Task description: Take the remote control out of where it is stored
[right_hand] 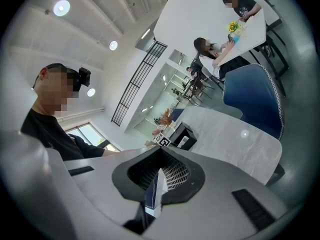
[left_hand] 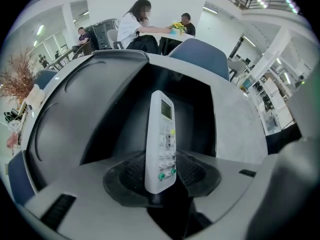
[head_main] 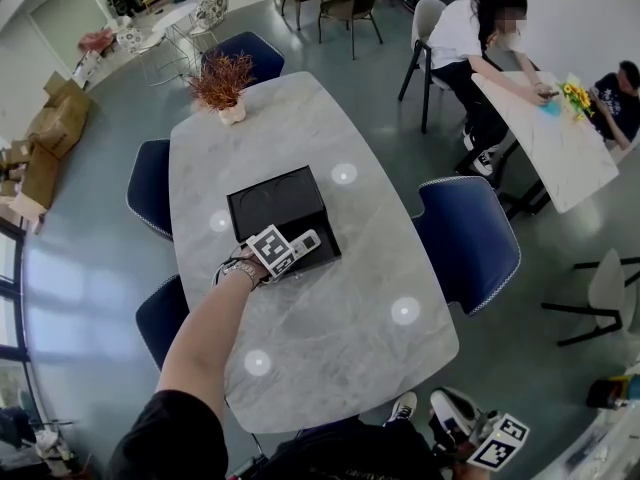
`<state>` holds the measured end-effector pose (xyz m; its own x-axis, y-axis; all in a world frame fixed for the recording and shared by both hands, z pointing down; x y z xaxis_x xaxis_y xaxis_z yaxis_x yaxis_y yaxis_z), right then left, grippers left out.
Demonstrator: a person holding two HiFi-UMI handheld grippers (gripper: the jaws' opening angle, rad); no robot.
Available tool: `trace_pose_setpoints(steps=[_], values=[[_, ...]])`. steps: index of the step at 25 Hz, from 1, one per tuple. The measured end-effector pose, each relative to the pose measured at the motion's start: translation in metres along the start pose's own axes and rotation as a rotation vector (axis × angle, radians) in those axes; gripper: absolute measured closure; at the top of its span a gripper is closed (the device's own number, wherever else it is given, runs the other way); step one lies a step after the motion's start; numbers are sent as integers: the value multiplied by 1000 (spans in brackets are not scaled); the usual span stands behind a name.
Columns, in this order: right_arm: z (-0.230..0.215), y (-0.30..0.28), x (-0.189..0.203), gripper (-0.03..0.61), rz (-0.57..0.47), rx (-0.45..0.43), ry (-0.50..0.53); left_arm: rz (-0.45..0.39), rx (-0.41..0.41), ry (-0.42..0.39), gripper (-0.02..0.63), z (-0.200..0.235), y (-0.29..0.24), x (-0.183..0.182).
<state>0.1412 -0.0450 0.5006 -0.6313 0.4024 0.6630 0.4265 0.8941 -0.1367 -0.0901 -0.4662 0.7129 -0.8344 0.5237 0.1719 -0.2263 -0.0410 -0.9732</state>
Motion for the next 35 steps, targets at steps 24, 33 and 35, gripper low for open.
trace_pose_setpoints(steps=[24, 33, 35], values=[[2, -15, 3, 569, 20, -77, -5, -381, 241, 320, 457, -4, 69, 1], [6, -19, -1, 569, 60, -190, 17, -757, 500, 656, 463, -28, 138, 28], [7, -20, -2, 569, 75, -229, 25, -840, 535, 711, 465, -44, 155, 38]])
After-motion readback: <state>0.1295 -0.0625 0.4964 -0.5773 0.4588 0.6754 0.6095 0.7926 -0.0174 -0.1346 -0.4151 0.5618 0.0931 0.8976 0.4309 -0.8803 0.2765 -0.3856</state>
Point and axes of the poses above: the fingertips, and each gripper's own axes: y backward along the fingers, z to its left, x out of its underside, the point moved 6 cm from there along y, backward along the fingers, and after that the axes turned 14 degrees about y, right-handed, at the moved point
